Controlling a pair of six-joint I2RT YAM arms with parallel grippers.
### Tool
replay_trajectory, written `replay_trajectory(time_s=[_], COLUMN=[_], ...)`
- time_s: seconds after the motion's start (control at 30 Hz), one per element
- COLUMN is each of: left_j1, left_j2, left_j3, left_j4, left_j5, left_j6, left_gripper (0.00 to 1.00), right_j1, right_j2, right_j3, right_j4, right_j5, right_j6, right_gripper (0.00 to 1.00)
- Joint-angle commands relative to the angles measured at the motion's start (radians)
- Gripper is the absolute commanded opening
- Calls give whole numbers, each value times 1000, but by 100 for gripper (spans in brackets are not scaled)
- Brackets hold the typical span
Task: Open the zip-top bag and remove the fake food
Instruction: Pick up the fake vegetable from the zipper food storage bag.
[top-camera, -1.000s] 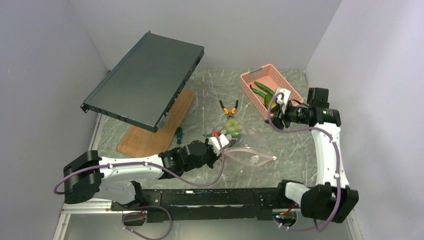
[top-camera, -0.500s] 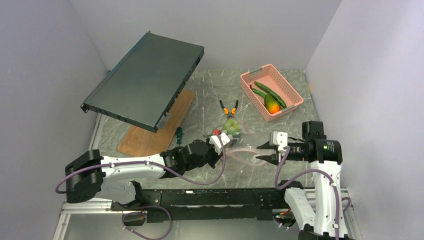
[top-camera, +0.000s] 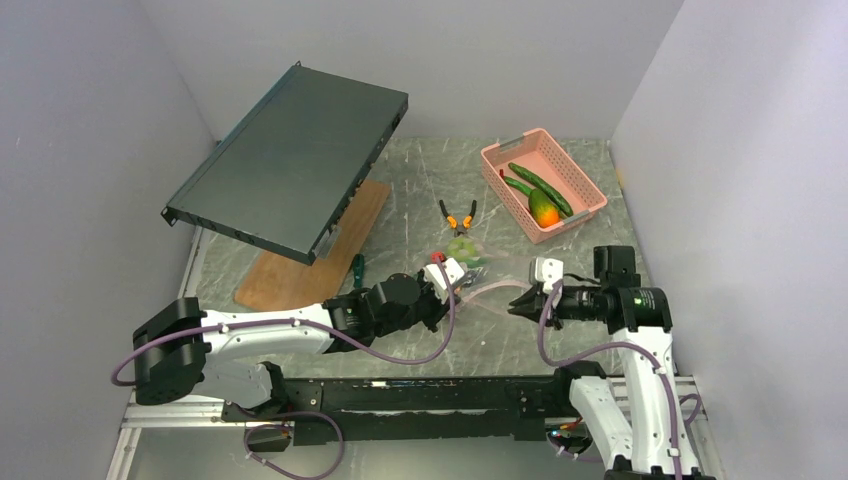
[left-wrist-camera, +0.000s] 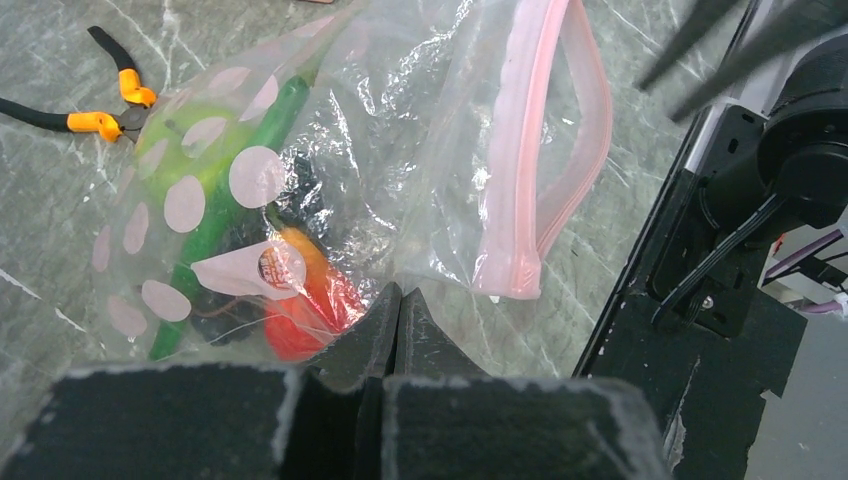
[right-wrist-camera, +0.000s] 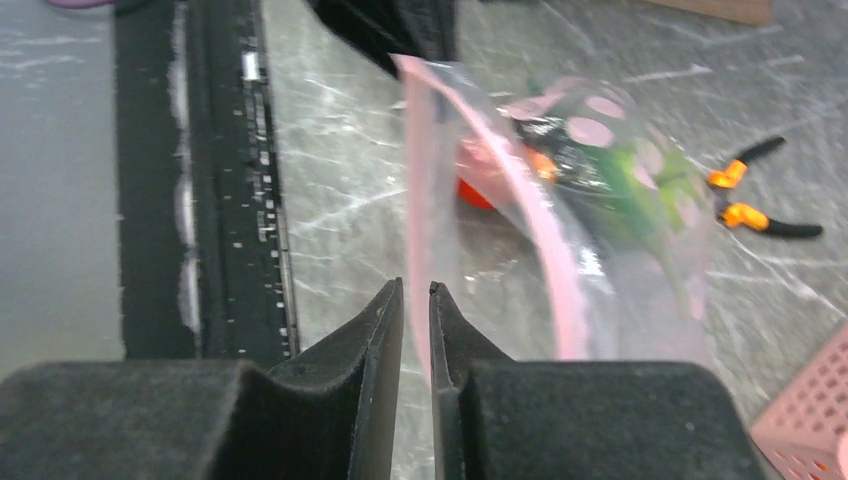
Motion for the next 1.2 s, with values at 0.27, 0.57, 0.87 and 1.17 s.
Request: replay_trajectory(time_s=[0.27, 0.57, 0.87, 1.17], left_j1=[1, 1, 1, 1], left_j2=[-5, 22, 76, 68], left_j3=[47, 75, 124, 115], left_j4=[44, 64, 71, 66], left_j5=[59, 91, 149, 122], left_j6=[-8, -4, -16, -23], left_gripper=[0, 0, 0, 14], right_j1=[11, 52, 71, 49], right_j2=[54, 87, 206, 302], right_j3=[-94, -140, -128, -125], right_j4=[559, 742, 867, 965], right_j5=[186, 295, 258, 287], right_j6=[470, 619, 785, 955], right_gripper=[16, 19, 29, 32])
